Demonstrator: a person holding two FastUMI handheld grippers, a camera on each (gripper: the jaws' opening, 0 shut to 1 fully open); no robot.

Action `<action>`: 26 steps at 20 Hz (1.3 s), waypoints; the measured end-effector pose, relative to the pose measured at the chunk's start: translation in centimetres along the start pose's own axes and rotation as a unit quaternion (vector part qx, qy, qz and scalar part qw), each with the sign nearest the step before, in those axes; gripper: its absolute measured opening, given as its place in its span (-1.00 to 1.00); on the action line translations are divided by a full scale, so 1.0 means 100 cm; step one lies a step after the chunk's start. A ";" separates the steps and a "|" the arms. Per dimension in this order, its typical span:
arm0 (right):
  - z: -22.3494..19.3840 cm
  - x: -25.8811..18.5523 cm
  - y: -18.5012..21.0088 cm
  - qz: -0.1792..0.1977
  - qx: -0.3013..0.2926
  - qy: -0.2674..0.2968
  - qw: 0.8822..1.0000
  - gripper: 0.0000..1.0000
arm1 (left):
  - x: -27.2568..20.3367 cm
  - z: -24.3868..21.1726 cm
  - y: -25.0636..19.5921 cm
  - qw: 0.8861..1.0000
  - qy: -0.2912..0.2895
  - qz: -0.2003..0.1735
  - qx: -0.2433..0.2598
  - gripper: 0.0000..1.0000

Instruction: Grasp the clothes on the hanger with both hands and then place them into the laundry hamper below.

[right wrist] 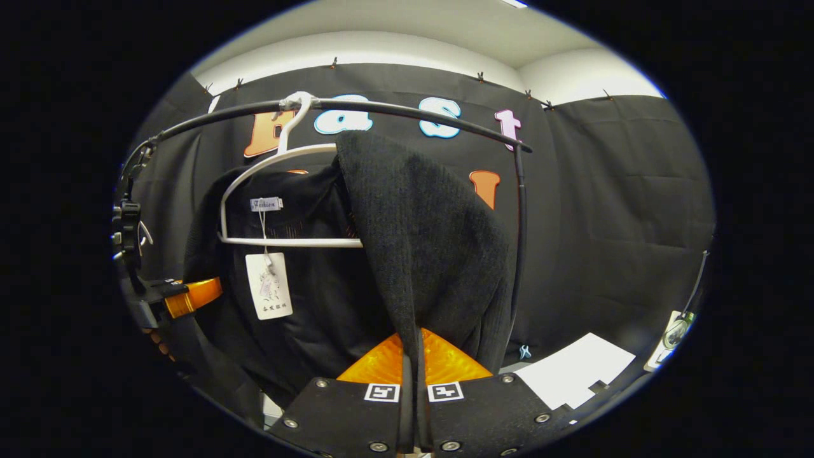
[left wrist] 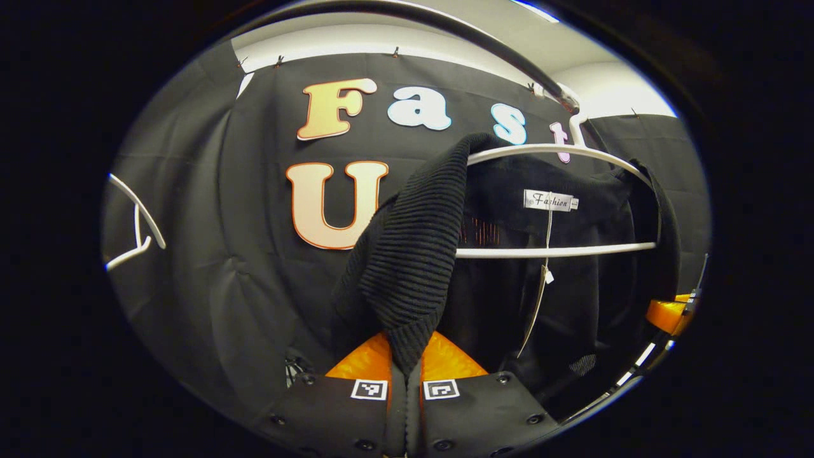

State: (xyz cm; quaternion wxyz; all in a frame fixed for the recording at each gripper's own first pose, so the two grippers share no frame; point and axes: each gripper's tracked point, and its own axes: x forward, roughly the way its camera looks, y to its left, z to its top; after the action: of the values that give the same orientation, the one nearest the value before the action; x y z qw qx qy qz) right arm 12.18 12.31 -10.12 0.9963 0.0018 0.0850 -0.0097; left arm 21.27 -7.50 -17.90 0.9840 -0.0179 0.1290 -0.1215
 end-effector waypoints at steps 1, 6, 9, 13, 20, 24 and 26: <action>0.005 -0.005 0.000 0.003 0.007 -0.001 1.000 -0.98 | -0.007 0.002 0.004 1.000 -0.001 0.001 -0.005 -0.87; 0.026 -0.028 -0.008 0.017 0.028 -0.008 0.999 -0.99 | -0.021 0.016 0.014 1.000 -0.011 0.015 -0.014 -0.87; 0.039 -0.042 -0.018 0.019 0.030 -0.019 0.999 -0.99 | -0.033 0.024 0.017 1.000 -0.015 0.022 -0.015 -0.87; 0.065 -0.058 -0.040 0.015 0.037 -0.037 0.998 -1.00 | -0.043 0.037 0.024 0.999 -0.023 0.032 -0.012 -0.87; 0.105 -0.062 -0.091 0.002 0.051 -0.064 0.997 -0.87 | -0.054 0.057 0.043 0.998 -0.035 0.055 -0.004 -0.87; 0.119 -0.049 -0.114 0.002 0.052 -0.068 0.996 -1.00 | -0.051 0.066 0.057 0.996 -0.043 0.075 -0.004 -0.87; 0.119 -0.036 -0.123 0.004 0.054 -0.061 0.997 -1.00 | -0.052 0.072 0.074 0.994 -0.048 0.097 0.000 -0.86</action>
State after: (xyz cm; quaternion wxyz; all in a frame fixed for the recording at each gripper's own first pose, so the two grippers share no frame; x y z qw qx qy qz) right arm 10.45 0.01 2.20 0.9981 0.0557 0.0237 -0.0102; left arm 20.01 0.98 -10.13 0.9962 -0.0116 0.0824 -0.0248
